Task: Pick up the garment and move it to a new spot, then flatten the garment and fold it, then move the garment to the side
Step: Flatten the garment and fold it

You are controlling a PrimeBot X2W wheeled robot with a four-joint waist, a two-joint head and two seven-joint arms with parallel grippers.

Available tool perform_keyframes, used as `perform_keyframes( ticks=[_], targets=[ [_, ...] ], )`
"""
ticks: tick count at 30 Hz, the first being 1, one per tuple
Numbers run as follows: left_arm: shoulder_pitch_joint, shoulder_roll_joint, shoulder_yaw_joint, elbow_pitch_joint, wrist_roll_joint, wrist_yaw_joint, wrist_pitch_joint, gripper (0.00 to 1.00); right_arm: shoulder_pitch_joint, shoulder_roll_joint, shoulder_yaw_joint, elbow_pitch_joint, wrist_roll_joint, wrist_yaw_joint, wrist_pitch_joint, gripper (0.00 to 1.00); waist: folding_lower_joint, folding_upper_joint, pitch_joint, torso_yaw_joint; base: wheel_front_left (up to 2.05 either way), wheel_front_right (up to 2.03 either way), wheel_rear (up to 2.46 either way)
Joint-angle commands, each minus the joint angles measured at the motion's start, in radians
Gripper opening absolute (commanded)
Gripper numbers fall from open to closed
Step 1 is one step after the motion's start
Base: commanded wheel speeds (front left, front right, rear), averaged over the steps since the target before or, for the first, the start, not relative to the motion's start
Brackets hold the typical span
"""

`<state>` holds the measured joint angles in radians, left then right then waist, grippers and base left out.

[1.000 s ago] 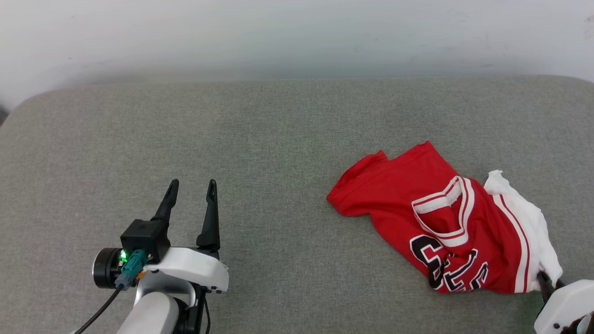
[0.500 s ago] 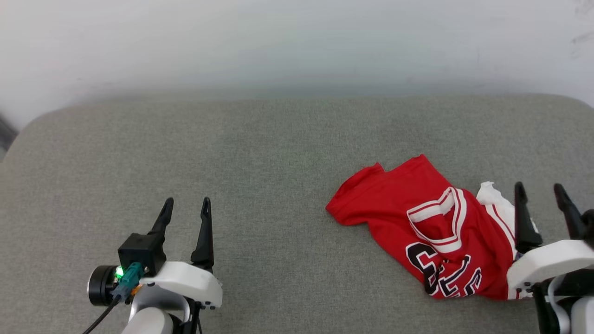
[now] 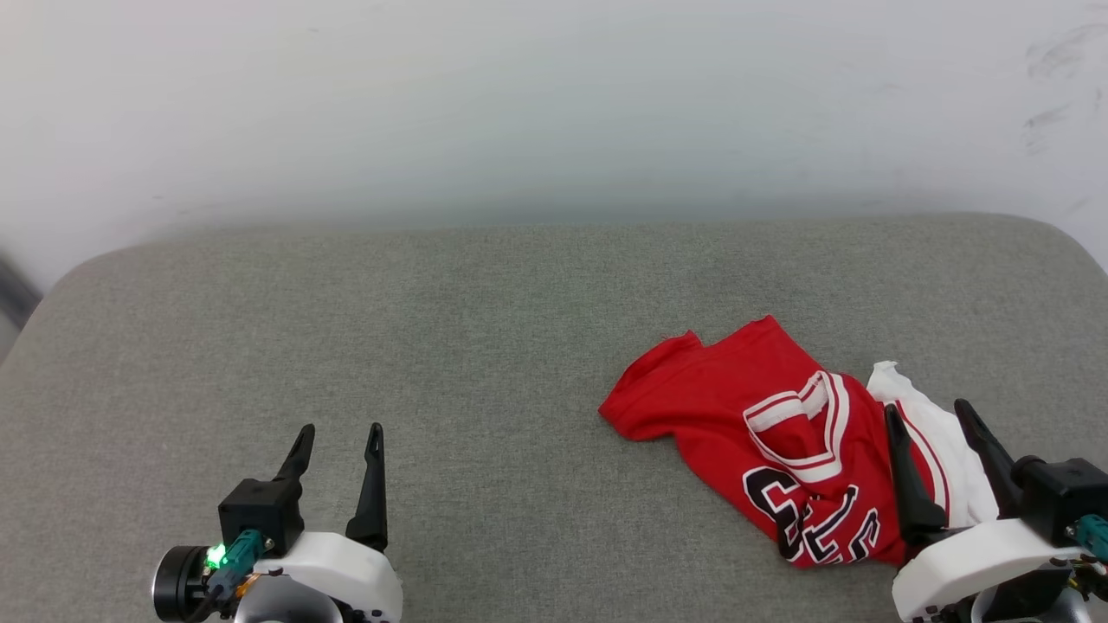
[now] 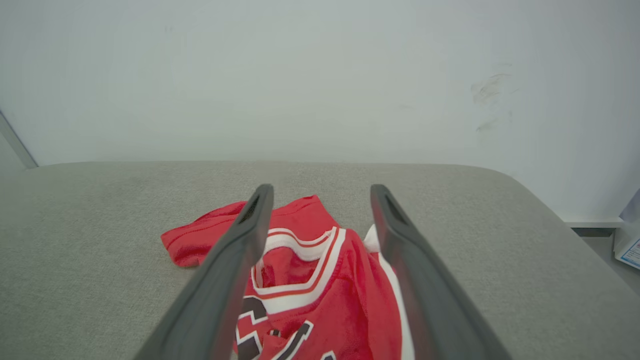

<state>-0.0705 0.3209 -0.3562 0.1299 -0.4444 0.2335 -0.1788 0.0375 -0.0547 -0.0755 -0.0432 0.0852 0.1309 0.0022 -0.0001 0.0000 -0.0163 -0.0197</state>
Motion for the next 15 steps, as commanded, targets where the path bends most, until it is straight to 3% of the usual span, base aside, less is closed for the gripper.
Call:
perform_keyframes(
  ticks=[1, 8, 15],
  targets=[
    [0.008, 0.004, -0.002, -0.004, -0.001, 0.003, 0.001, 1.00, 0.011, 0.004, 0.002, -0.005, 0.007, 0.000, 0.007, 1.00, 0.0001, 0.0000, 0.000, -0.002, 0.00, 0.00, 0.00],
    [-0.091, 0.003, -0.044, -0.016, 0.026, -0.033, 0.031, 1.00, 0.025, 0.005, 0.005, -0.036, 0.014, 0.000, 0.025, 1.00, 0.0001, 0.0000, 0.023, -0.013, 0.00, 0.00, 0.00],
    [-0.377, -0.068, -0.150, 0.042, 0.074, -0.141, 0.088, 1.00, -0.029, 0.005, -0.016, -0.078, 0.012, 0.000, 0.016, 1.00, 0.0001, 0.0000, 0.130, -0.033, 0.00, 0.00, 0.00]
  ],
)
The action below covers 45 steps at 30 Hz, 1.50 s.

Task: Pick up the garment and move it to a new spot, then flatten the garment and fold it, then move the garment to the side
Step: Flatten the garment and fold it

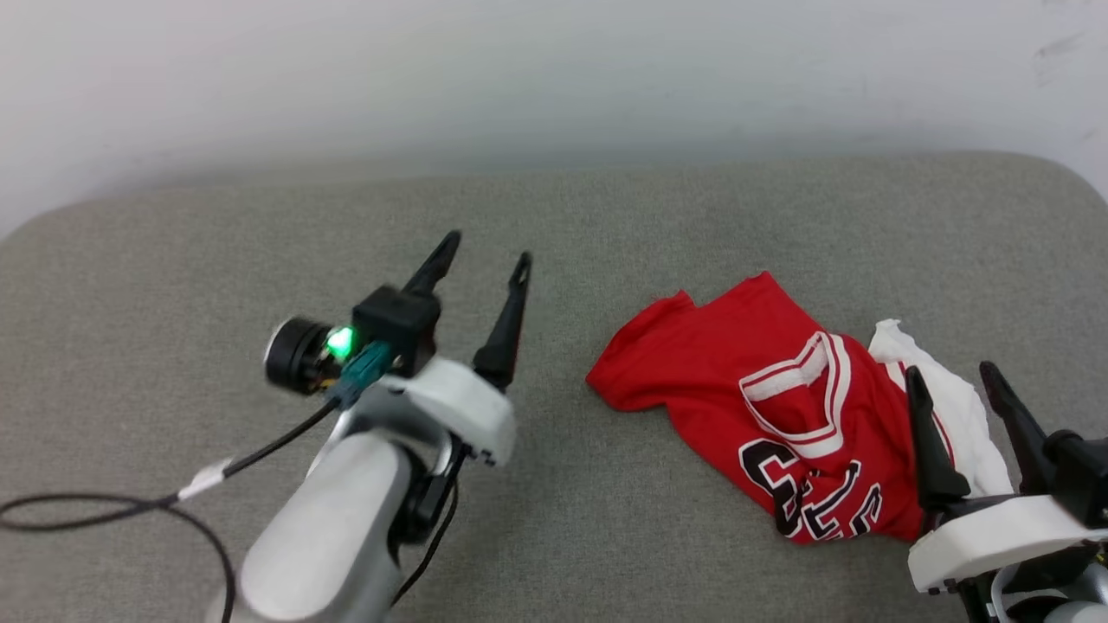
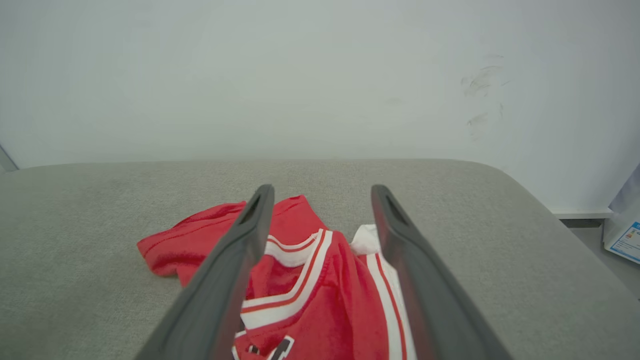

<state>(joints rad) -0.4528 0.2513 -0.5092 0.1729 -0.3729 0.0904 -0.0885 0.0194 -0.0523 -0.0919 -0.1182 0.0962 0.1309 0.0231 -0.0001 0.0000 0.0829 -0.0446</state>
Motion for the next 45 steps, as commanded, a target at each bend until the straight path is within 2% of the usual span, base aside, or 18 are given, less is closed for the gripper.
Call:
perform_keyframes(
  ticks=[1, 8, 12, 18, 25, 26, 27, 28, 29, 31, 34, 39, 45],
  targets=[
    [-0.038, -0.014, -0.012, 0.017, 0.007, -0.015, 0.003, 1.00, -0.017, 0.002, -0.001, -0.007, 0.000, 0.000, -0.007, 1.00, 0.0001, 0.0000, 0.046, -0.013, 0.00, 0.00, 0.00],
    [-0.273, -0.091, -0.116, 0.208, 0.008, -0.152, 0.124, 1.00, -0.053, 0.002, 0.002, -0.021, 0.009, 0.000, -0.015, 1.00, 0.0001, 0.0000, 0.132, -0.061, 0.00, 0.00, 0.00],
    [-0.355, -0.113, -0.182, 0.327, -0.023, -0.202, 0.249, 1.00, -0.062, 0.002, 0.001, -0.022, 0.014, 0.000, -0.021, 1.00, 0.0001, 0.0000, 0.168, -0.082, 0.00, 0.00, 0.00],
    [-0.418, -0.116, -0.307, 0.466, -0.133, -0.220, 0.445, 1.00, -0.074, 0.002, 0.016, -0.015, 0.026, 0.000, -0.022, 1.00, 0.0001, 0.0000, 0.208, -0.113, 0.00, 0.00, 0.00],
    [-0.434, -0.046, -0.468, 0.540, -0.282, -0.219, 0.642, 1.00, -0.085, 0.002, 0.033, -0.008, 0.043, 0.000, -0.038, 1.00, 0.0001, 0.0000, 0.236, -0.138, 0.00, 0.00, 0.00],
    [-0.439, -0.040, -0.480, 0.541, -0.295, -0.219, 0.643, 0.84, -0.086, 0.002, 0.034, -0.007, 0.044, 0.000, -0.041, 1.00, 0.0001, 0.0000, 0.239, -0.139, 0.00, 0.00, 0.00],
    [-0.439, -0.038, -0.494, 0.547, -0.312, -0.219, 0.658, 0.46, -0.086, 0.002, 0.036, -0.005, 0.048, 0.000, -0.042, 1.00, 0.0001, 0.0000, 0.241, -0.140, 0.00, 0.00, 0.00],
    [-0.439, -0.036, -0.510, 0.549, -0.327, -0.220, 0.669, 0.25, -0.087, 0.002, 0.037, -0.002, 0.051, 0.000, -0.043, 1.00, 0.0001, 0.0000, 0.242, -0.142, 0.00, 0.00, 0.00],
    [-0.440, -0.033, -0.520, 0.549, -0.341, -0.220, 0.669, 0.00, -0.089, 0.002, 0.038, -0.001, 0.053, 0.000, -0.047, 1.00, 0.0001, 0.0000, 0.242, -0.142, 0.00, 0.00, 0.00],
    [-0.451, -0.028, -0.535, 0.552, -0.359, -0.220, 0.658, 0.00, -0.091, 0.002, 0.042, 0.004, 0.058, 0.000, -0.050, 1.00, 0.0001, 0.0000, 0.238, -0.143, 0.00, 0.00, 0.00],
    [-0.496, -0.023, -0.510, 0.555, -0.346, -0.218, 0.565, 0.00, -0.092, 0.002, 0.041, 0.010, 0.060, 0.000, -0.050, 1.00, 0.0001, 0.0000, 0.223, -0.136, 0.00, 0.00, 0.00],
    [-0.510, -0.011, -0.452, 0.547, -0.323, -0.152, 0.368, 0.00, -0.075, 0.002, 0.034, 0.015, 0.055, 0.000, -0.046, 1.00, 0.0001, 0.0000, 0.177, -0.103, 0.00, 0.00, 0.00],
    [-0.455, 0.043, -0.389, 0.486, -0.335, -0.083, 0.231, 0.00, -0.059, 0.002, 0.023, 0.011, 0.050, 0.000, -0.035, 1.00, 0.0001, 0.0000, 0.125, -0.056, 0.00, 0.00, 0.00]
  ],
)
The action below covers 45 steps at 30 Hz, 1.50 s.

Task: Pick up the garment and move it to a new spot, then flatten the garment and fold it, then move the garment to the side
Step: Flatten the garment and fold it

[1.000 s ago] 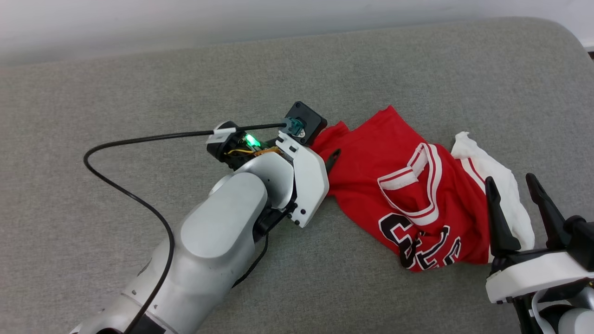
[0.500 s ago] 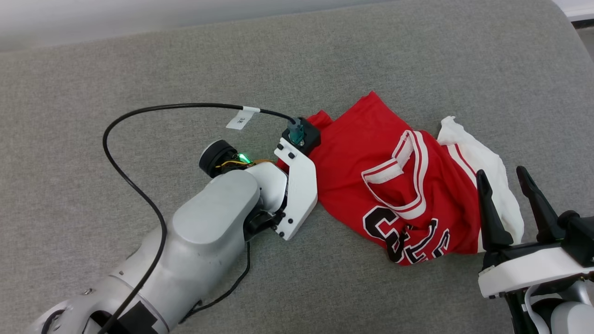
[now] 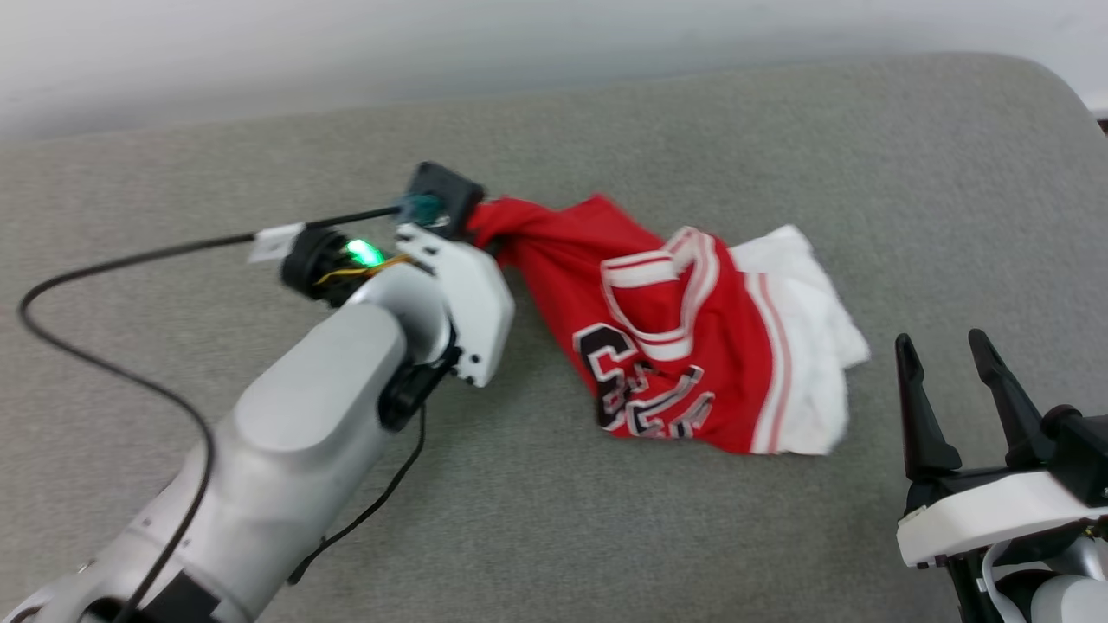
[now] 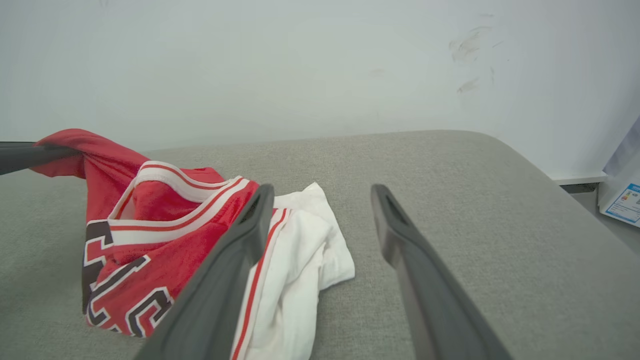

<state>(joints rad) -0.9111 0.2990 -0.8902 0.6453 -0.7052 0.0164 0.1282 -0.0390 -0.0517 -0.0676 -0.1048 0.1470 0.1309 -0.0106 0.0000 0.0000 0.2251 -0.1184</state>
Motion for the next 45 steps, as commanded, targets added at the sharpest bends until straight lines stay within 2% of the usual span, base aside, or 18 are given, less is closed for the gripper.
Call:
perform_keyframes(
  ticks=[1, 7, 12, 17, 22, 23, 24, 28, 29, 30, 34, 37, 39, 45],
  targets=[
    [0.021, 0.012, 0.005, -0.005, -0.003, 0.009, -0.009, 0.00, 0.002, 0.002, 0.000, -0.006, -0.004, 0.000, -0.001, 1.00, 0.0000, 0.0000, -0.027, 0.027, 0.00, 0.00, 0.00],
    [0.188, 0.125, 0.074, -0.180, -0.039, 0.122, -0.083, 0.00, 0.019, 0.002, -0.005, -0.019, -0.012, 0.000, 0.017, 1.00, 0.0000, 0.0000, -0.072, 0.091, 0.00, 0.00, 0.00],
    [0.437, 0.208, 0.103, -0.357, -0.108, 0.242, -0.071, 0.00, 0.037, 0.002, -0.009, -0.016, -0.015, 0.000, 0.026, 1.00, 0.0000, 0.0000, -0.111, 0.131, 0.00, 0.00, 0.00],
    [0.704, 0.235, 0.112, -0.501, -0.214, 0.345, -0.044, 0.00, 0.050, 0.002, -0.007, -0.022, -0.009, 0.000, 0.037, 1.00, 0.0000, 0.0000, -0.129, 0.151, 0.00, 0.00, 0.00],
    [0.834, 0.234, 0.088, -0.556, -0.261, 0.372, -0.023, 0.00, 0.062, 0.002, -0.003, -0.021, -0.017, 0.000, 0.051, 1.00, 0.0000, 0.0000, -0.142, 0.162, 0.00, 0.00, 0.00],
    [0.840, 0.236, 0.087, -0.561, -0.256, 0.373, -0.032, 0.53, 0.063, 0.002, -0.002, -0.021, -0.018, 0.000, 0.054, 1.00, 0.0000, 0.0000, -0.145, 0.163, 0.00, 0.00, 0.00],
    [0.839, 0.237, 0.089, -0.567, -0.249, 0.380, -0.042, 1.00, 0.064, 0.002, -0.003, -0.019, -0.017, 0.000, 0.057, 1.00, 0.0000, 0.0000, -0.149, 0.164, 0.00, 0.00, 0.00],
    [0.803, 0.247, 0.118, -0.592, -0.193, 0.411, -0.123, 1.00, 0.074, 0.002, -0.001, -0.014, -0.021, 0.000, 0.065, 1.00, 0.0000, 0.0000, -0.173, 0.164, 0.00, 0.00, 0.00],
    [0.786, 0.252, 0.142, -0.613, -0.149, 0.435, -0.196, 1.00, 0.080, 0.002, 0.003, -0.011, -0.015, 0.000, 0.069, 1.00, 0.0000, 0.0000, -0.188, 0.157, 0.00, 0.00, 0.00],
    [0.781, 0.255, 0.150, -0.620, -0.136, 0.443, -0.217, 1.00, 0.082, 0.002, 0.002, -0.010, -0.012, 0.000, 0.070, 1.00, 0.0000, 0.0000, -0.193, 0.154, 0.00, 0.00, 0.00],
    [0.744, 0.263, 0.165, -0.649, -0.099, 0.459, -0.255, 1.00, 0.090, 0.002, -0.007, -0.010, -0.008, 0.000, 0.076, 1.00, 0.0000, 0.0000, -0.202, 0.146, 0.00, 0.00, 0.00],
    [0.708, 0.265, 0.150, -0.659, -0.084, 0.439, -0.237, 1.00, 0.093, 0.002, -0.007, -0.012, -0.006, 0.000, 0.078, 1.00, 0.0000, 0.0000, -0.202, 0.138, 0.00, 0.00, 0.00],
    [0.674, 0.267, 0.123, -0.661, -0.080, 0.406, -0.198, 1.00, 0.088, 0.002, -0.005, -0.016, -0.007, 0.000, 0.081, 1.00, 0.0000, 0.0000, -0.195, 0.132, 0.00, 0.00, 0.00],
    [0.536, 0.248, 0.020, -0.616, -0.102, 0.253, -0.008, 1.00, 0.060, 0.002, -0.004, -0.028, -0.016, 0.000, 0.085, 1.00, 0.0000, 0.0000, -0.152, 0.122, 0.00, 0.00, 0.00]
  ],
)
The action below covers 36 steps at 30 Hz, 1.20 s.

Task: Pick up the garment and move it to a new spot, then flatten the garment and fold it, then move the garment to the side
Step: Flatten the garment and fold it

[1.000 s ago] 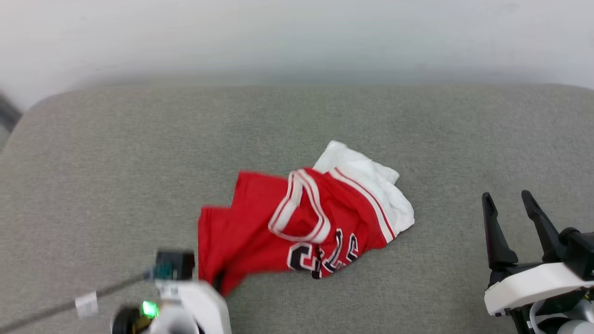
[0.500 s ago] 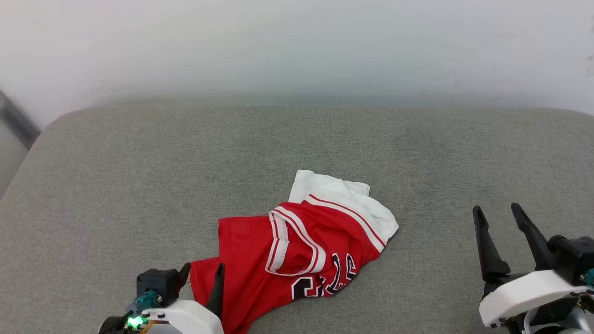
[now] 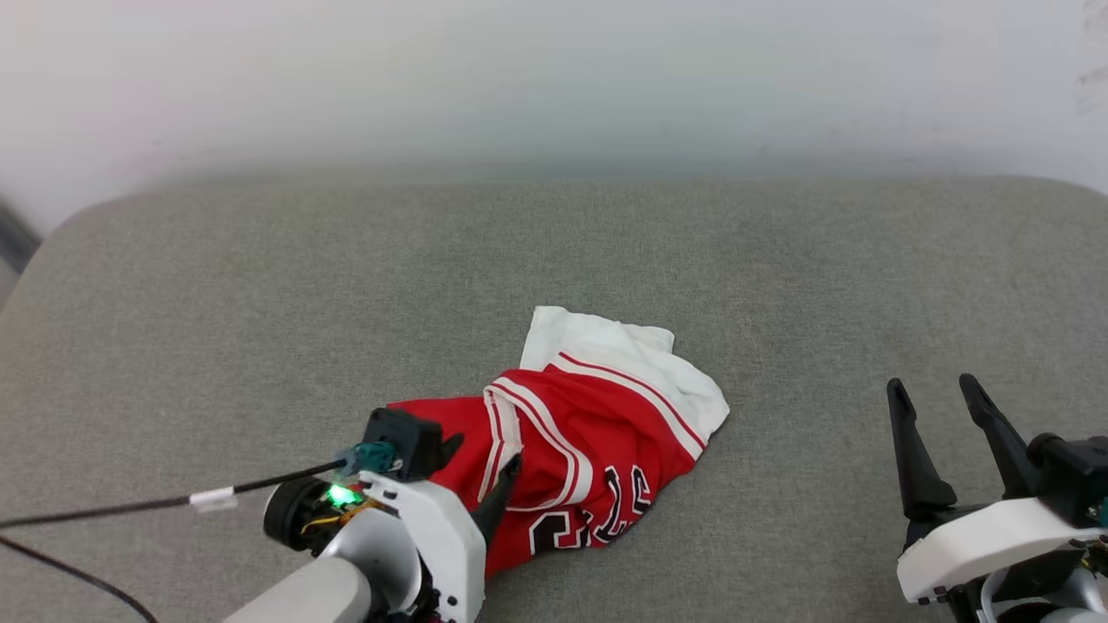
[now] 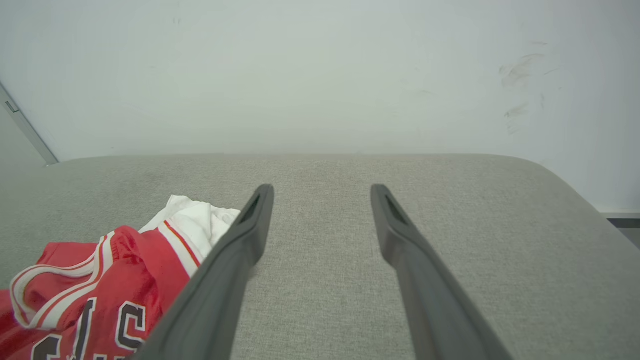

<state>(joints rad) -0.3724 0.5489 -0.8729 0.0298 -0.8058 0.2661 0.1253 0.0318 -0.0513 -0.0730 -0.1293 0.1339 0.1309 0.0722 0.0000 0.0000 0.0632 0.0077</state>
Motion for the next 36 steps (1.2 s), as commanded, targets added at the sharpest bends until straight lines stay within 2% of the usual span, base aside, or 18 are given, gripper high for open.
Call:
perform_keyframes(
  ticks=[1, 3, 6, 7, 8, 9, 10, 15, 19, 24, 28, 32, 33, 34, 36],
  targets=[
    [-0.023, -0.006, -0.010, 0.015, -0.009, -0.020, 0.024, 1.00, -0.016, 0.001, 0.004, -0.003, -0.002, 0.000, 0.000, 1.00, 0.0000, 0.0000, 0.018, -0.007, 0.00, 0.00, 0.00],
    [-0.058, -0.020, -0.024, 0.051, -0.033, -0.062, 0.074, 1.00, -0.022, 0.001, 0.013, 0.003, 0.000, 0.000, -0.003, 1.00, 0.0000, 0.0000, 0.030, -0.016, 0.00, 0.00, 0.00],
    [-0.092, -0.033, -0.043, 0.104, -0.062, -0.102, 0.141, 1.00, -0.033, 0.001, 0.018, 0.013, 0.007, 0.000, -0.012, 1.00, 0.0000, 0.0000, 0.046, -0.030, 0.00, 0.00, 0.00],
    [-0.099, -0.035, -0.048, 0.120, -0.066, -0.111, 0.158, 0.96, -0.035, 0.001, 0.019, 0.016, 0.009, 0.000, -0.014, 1.00, 0.0000, 0.0000, 0.051, -0.034, 0.00, 0.00, 0.00],
    [-0.109, -0.037, -0.050, 0.135, -0.071, -0.119, 0.172, 0.50, -0.037, 0.001, 0.018, 0.020, 0.012, 0.000, -0.016, 1.00, 0.0000, 0.0000, 0.055, -0.038, 0.00, 0.00, 0.00],
    [-0.116, -0.045, -0.045, 0.142, -0.080, -0.125, 0.167, 0.08, -0.038, 0.001, 0.018, 0.023, 0.014, 0.000, -0.020, 1.00, 0.0000, 0.0000, 0.058, -0.041, 0.00, 0.00, 0.00],
    [-0.121, -0.050, -0.042, 0.151, -0.082, -0.129, 0.164, 0.00, -0.039, 0.001, 0.017, 0.025, 0.014, 0.000, -0.022, 1.00, 0.0000, 0.0000, 0.061, -0.045, 0.00, 0.00, 0.00],
    [-0.155, -0.078, -0.053, 0.150, -0.025, -0.141, 0.095, 0.00, -0.048, 0.001, 0.008, 0.038, 0.017, 0.000, -0.030, 1.00, 0.0000, 0.0000, 0.068, -0.053, 0.00, 0.00, 0.00],
    [-0.195, -0.112, -0.114, 0.103, 0.070, -0.155, 0.055, 0.00, -0.051, 0.001, 0.000, 0.042, 0.016, 0.000, -0.033, 1.00, 0.0000, 0.0000, 0.069, -0.046, 0.00, 0.00, 0.00],
    [-0.205, -0.183, -0.248, 0.052, 0.150, -0.233, 0.063, 0.00, -0.054, 0.001, 0.004, 0.043, 0.016, 0.000, -0.033, 1.00, 0.0000, 0.0000, 0.071, -0.036, 0.00, 0.00, 0.00],
    [-0.184, -0.226, -0.346, 0.063, 0.168, -0.309, 0.103, 0.00, -0.060, 0.001, 0.009, 0.044, 0.018, 0.000, -0.032, 1.00, 0.0000, 0.0000, 0.077, -0.029, 0.00, 0.00, 0.00],
    [-0.162, -0.256, -0.380, 0.091, 0.160, -0.354, 0.134, 0.00, -0.063, 0.001, 0.015, 0.047, 0.018, 0.000, -0.031, 1.00, 0.0000, 0.0000, 0.081, -0.028, 0.00, 0.00, 0.00],
    [-0.159, -0.262, -0.385, 0.100, 0.166, -0.359, 0.135, 0.28, -0.065, 0.001, 0.017, 0.048, 0.019, 0.000, -0.031, 1.00, 0.0000, 0.0000, 0.081, -0.028, 0.00, 0.00, 0.00],
    [-0.158, -0.268, -0.387, 0.106, 0.175, -0.361, 0.121, 1.00, -0.067, 0.001, 0.018, 0.048, 0.020, 0.000, -0.032, 1.00, 0.0000, 0.0000, 0.082, -0.028, 0.00, 0.00, 0.00],
    [-0.163, -0.276, -0.386, 0.113, 0.198, -0.355, 0.084, 1.00, -0.066, 0.001, 0.016, 0.049, 0.023, 0.000, -0.036, 1.00, 0.0000, 0.0000, 0.082, -0.022, 0.00, 0.00, 0.00]
  ],
)
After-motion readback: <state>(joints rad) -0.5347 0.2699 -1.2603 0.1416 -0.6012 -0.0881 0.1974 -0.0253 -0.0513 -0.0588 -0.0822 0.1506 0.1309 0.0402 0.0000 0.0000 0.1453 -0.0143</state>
